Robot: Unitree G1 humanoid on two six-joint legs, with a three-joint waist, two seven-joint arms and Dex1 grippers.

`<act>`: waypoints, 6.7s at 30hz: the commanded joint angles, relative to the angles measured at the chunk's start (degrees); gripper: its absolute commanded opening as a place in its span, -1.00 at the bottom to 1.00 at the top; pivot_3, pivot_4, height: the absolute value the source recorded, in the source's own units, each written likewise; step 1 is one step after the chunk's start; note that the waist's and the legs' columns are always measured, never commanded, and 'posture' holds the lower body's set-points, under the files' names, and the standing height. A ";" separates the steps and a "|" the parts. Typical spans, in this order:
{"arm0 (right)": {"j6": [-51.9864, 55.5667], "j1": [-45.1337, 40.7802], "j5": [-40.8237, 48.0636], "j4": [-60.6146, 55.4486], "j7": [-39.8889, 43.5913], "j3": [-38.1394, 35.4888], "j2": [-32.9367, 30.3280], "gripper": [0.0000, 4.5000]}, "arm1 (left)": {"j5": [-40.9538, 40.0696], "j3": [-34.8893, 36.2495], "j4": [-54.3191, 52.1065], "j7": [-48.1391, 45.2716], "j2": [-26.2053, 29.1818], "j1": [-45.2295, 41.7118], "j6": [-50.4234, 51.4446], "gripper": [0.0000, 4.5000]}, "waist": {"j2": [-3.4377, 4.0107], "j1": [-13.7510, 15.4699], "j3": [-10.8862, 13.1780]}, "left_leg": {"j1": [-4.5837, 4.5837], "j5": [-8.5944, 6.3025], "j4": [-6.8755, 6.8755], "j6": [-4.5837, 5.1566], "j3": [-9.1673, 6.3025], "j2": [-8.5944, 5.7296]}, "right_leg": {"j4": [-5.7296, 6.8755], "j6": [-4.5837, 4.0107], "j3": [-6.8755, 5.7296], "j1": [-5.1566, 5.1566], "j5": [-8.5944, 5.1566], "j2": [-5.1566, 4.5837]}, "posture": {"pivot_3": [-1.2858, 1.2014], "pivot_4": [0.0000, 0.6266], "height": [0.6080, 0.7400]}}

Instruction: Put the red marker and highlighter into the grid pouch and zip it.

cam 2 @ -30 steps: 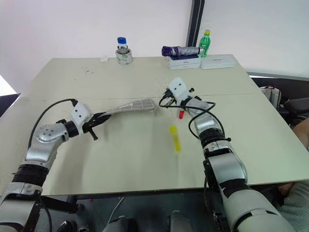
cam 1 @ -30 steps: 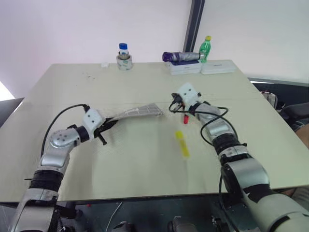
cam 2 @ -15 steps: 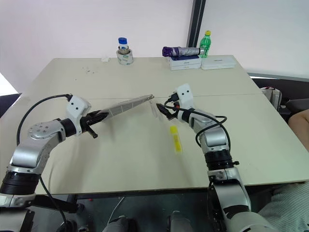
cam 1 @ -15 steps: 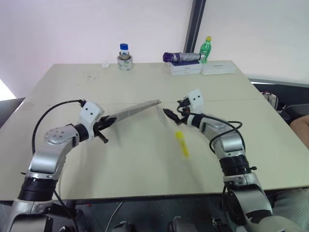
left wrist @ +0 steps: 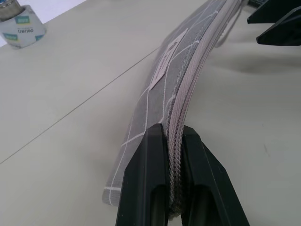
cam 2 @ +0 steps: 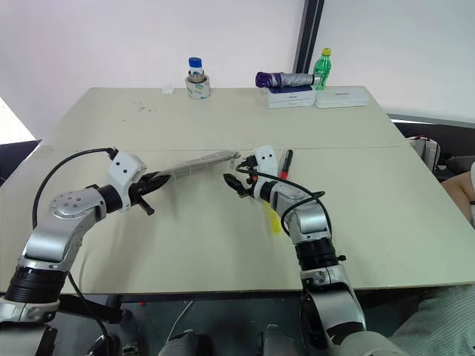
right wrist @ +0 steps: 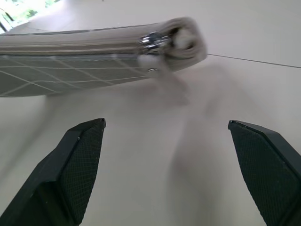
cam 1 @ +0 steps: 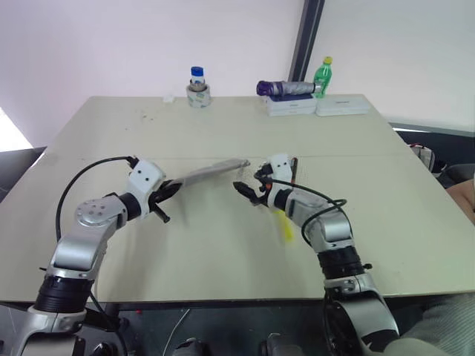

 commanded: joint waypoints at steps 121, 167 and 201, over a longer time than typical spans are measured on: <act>42.76 22.13 -4.21 -51.15 -16.64 2.82 -11.89 -0.61 | 11.42 -4.37 2.90 4.19 -7.70 0.53 -13.73 -1.00 | -0.08 1.80 -0.05 | -0.02 -0.05 0.10 0.08 -0.17 -0.17 | 0.02 -0.02 0.02 0.04 0.00 0.01 | 0.03 -0.52 1.00; 2.56 -1.57 -14.83 -26.48 12.93 27.14 -32.05 -0.61 | 16.52 -11.53 5.32 -3.90 -3.42 -0.43 -29.01 -1.00 | -0.08 1.71 -0.04 | -0.05 -0.09 0.11 0.15 -0.13 -0.19 | -0.02 -0.02 0.02 -0.01 0.00 -0.04 | 0.03 -0.52 1.00; 6.20 -2.09 -11.00 -26.69 25.30 15.36 -23.30 0.63 | 14.41 -9.27 5.52 -2.77 -6.49 -0.79 -26.51 -1.00 | -0.08 1.76 -0.04 | -0.07 -0.10 0.16 0.17 -0.05 -0.14 | 0.00 -0.01 0.01 -0.02 0.00 -0.05 | 0.03 -0.52 1.00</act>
